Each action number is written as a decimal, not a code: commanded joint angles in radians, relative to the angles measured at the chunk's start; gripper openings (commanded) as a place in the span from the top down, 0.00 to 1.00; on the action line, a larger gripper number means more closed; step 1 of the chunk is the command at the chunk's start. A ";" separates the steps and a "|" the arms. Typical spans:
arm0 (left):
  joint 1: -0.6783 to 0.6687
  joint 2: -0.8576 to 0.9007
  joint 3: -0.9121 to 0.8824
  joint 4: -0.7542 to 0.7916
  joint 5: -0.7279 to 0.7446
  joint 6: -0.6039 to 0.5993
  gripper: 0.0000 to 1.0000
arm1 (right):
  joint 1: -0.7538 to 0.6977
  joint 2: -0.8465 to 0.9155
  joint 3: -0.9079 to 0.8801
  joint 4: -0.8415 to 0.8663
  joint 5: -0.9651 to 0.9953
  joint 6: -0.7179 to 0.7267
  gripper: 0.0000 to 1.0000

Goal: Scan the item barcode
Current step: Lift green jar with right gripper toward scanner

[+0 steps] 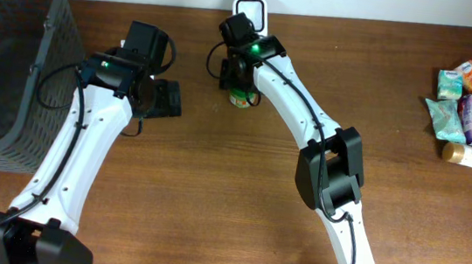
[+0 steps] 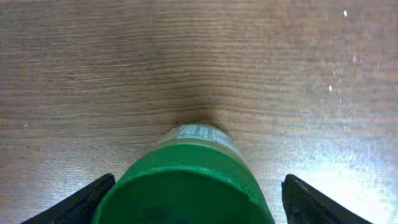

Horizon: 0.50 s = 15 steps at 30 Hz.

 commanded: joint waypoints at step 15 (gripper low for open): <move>-0.003 -0.004 0.002 0.002 -0.011 -0.010 0.01 | -0.025 -0.021 -0.007 0.006 -0.066 0.416 0.21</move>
